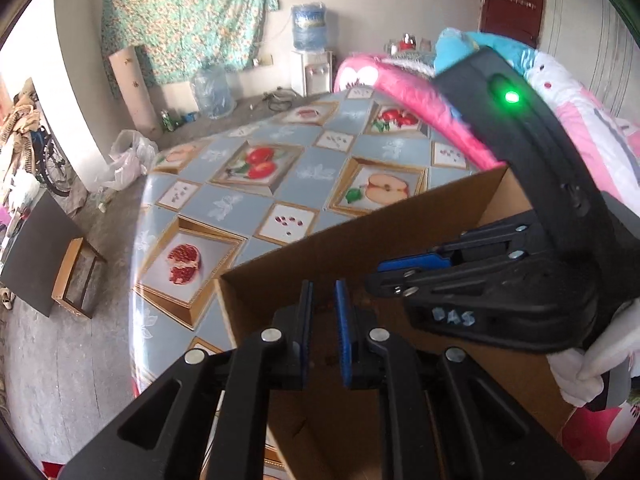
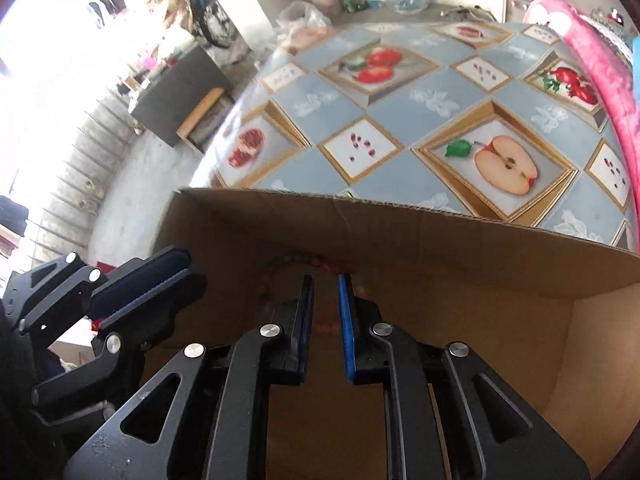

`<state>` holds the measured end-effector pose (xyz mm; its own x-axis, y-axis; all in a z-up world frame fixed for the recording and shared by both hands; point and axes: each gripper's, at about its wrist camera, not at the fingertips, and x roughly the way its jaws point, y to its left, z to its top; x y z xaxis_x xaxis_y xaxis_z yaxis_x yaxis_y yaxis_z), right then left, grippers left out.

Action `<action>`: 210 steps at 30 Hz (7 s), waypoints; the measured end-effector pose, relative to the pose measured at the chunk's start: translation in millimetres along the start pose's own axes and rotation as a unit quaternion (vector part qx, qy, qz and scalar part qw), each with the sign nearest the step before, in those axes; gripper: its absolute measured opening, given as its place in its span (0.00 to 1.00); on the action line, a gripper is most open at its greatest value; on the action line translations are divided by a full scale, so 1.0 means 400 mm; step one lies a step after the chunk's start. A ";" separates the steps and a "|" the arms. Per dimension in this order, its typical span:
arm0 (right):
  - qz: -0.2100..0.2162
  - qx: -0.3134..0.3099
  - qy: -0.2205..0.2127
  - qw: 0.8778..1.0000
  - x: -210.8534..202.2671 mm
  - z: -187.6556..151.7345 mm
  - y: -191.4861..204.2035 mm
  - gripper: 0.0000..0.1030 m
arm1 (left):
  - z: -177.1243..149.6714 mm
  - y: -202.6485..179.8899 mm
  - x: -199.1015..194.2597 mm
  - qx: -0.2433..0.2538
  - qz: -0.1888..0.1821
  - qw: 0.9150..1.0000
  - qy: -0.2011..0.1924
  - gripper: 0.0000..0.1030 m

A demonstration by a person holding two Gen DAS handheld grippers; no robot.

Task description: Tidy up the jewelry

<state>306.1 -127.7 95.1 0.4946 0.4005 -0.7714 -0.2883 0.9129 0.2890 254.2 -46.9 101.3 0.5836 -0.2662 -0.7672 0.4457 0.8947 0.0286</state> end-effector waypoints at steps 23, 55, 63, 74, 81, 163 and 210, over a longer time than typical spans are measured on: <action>0.052 0.062 -0.116 0.990 -0.134 -0.588 -0.013 0.42 | -0.540 -0.019 -0.184 -0.153 -0.062 0.986 0.002 0.50; -0.029 -0.020 -0.090 0.995 -0.004 -0.592 0.063 0.43 | -0.517 -0.089 -0.052 -0.150 -0.002 0.986 0.068 0.57; -0.030 -0.022 -0.091 0.995 -0.014 -0.601 0.049 0.43 | -0.510 -0.093 -0.059 -0.190 -0.054 0.978 0.060 0.59; -0.032 -0.025 -0.090 0.995 -0.005 -0.605 0.052 0.43 | -0.520 -0.095 -0.067 -0.230 -0.129 0.964 0.045 0.44; -0.024 -0.021 -0.092 0.995 -0.017 -0.603 0.046 0.42 | -0.518 -0.136 -0.078 -0.169 -0.091 0.981 0.031 0.28; 0.009 0.158 -0.123 0.980 -0.299 -0.658 -0.364 0.09 | -0.528 -0.188 -0.058 -0.068 -0.022 0.997 0.019 0.29; 0.105 -0.119 -0.244 0.957 -0.384 -0.723 -0.076 0.06 | -0.521 -0.284 -0.051 -0.043 0.052 0.998 0.020 0.28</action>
<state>1.6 -239.8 40.8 0.7120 0.6156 -0.3377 -0.5729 0.7874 0.2275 50.3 -68.3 -19.6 0.5949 -0.1563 -0.7884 0.3232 0.9446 0.0567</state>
